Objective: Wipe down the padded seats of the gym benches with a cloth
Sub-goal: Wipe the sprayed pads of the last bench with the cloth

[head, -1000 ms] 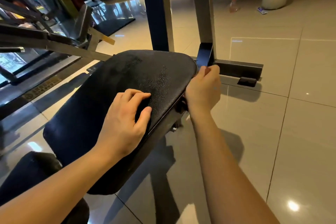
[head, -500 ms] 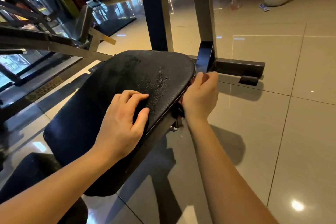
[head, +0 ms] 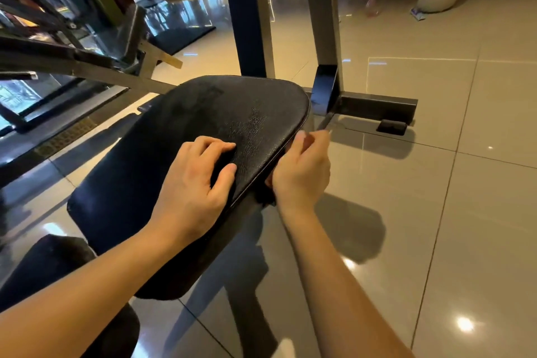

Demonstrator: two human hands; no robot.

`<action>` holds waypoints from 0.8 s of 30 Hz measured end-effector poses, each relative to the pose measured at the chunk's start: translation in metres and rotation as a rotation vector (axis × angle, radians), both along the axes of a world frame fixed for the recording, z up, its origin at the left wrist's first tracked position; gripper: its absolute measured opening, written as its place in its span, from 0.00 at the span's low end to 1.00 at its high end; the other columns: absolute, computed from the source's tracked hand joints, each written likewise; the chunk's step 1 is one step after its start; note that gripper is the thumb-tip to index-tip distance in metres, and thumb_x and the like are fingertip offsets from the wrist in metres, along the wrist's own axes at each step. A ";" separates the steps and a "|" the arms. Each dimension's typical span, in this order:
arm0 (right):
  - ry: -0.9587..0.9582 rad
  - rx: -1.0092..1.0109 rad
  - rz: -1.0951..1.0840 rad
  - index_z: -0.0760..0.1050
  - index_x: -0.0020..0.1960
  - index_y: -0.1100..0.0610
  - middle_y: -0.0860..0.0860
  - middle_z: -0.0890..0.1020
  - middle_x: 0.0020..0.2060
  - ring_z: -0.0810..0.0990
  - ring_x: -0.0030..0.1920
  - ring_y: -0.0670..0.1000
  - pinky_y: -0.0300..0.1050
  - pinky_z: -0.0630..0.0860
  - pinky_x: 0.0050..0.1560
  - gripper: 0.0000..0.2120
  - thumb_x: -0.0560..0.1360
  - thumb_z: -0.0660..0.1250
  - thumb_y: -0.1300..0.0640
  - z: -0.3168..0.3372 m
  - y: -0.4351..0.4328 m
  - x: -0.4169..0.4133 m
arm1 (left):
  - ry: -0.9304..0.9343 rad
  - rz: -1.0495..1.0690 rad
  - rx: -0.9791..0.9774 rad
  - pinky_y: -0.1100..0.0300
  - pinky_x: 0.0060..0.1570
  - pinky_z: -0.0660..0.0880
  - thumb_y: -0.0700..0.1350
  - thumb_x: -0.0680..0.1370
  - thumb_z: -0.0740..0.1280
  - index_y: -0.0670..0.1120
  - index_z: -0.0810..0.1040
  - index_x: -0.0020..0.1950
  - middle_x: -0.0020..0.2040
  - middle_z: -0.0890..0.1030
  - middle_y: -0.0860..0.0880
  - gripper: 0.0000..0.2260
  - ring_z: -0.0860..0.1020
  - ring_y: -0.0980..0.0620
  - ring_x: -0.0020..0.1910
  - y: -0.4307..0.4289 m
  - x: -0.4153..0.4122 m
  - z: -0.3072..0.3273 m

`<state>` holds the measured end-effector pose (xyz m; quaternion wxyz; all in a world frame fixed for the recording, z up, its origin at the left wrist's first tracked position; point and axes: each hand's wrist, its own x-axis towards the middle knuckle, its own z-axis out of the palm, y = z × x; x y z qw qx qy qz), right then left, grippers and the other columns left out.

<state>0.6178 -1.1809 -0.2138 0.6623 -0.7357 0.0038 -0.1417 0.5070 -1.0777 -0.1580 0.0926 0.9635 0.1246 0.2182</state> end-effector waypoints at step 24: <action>0.105 0.106 0.111 0.69 0.51 0.58 0.44 0.71 0.37 0.72 0.38 0.44 0.41 0.67 0.39 0.07 0.85 0.58 0.55 0.005 -0.011 0.045 | -0.028 -0.008 -0.089 0.55 0.63 0.69 0.54 0.79 0.63 0.51 0.79 0.65 0.60 0.75 0.55 0.16 0.70 0.55 0.61 0.004 0.007 0.003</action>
